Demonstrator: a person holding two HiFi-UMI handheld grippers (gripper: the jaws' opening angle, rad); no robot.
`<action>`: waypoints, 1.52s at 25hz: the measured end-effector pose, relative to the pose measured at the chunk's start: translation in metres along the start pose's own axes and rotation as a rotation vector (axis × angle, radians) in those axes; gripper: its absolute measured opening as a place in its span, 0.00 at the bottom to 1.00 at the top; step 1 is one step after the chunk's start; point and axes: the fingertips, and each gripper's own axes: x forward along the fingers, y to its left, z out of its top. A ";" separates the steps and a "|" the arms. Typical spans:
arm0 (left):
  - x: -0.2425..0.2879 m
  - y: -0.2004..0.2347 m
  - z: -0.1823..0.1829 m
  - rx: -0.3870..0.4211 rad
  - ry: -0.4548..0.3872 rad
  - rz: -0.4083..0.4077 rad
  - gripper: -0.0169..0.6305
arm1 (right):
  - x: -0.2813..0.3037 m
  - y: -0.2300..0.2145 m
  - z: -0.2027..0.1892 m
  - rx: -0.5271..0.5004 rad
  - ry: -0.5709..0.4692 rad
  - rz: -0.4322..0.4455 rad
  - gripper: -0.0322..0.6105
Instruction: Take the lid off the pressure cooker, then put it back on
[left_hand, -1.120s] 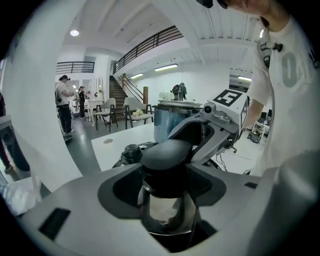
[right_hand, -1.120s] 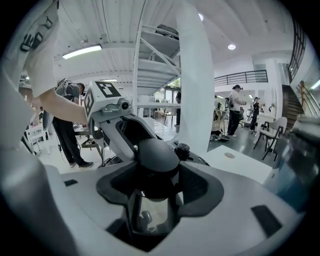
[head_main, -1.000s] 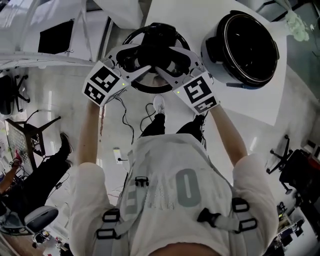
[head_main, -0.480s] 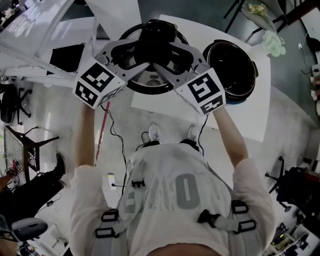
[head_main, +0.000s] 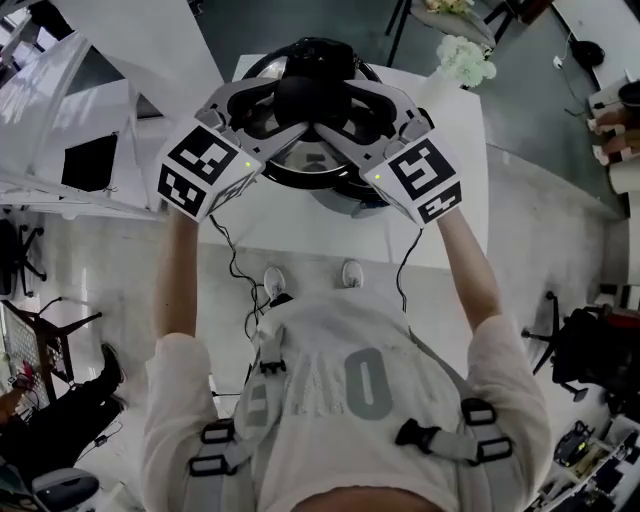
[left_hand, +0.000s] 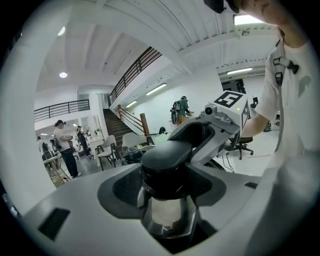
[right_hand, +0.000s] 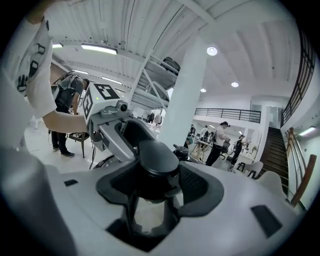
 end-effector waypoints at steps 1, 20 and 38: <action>0.017 -0.009 0.004 -0.006 0.004 -0.008 0.44 | -0.013 -0.010 -0.012 0.006 0.017 -0.001 0.45; 0.117 -0.059 -0.010 -0.088 0.144 -0.032 0.44 | -0.060 -0.054 -0.100 0.098 0.062 0.084 0.45; 0.130 -0.059 -0.028 -0.087 0.104 -0.218 0.44 | -0.048 -0.052 -0.118 0.135 0.091 0.117 0.45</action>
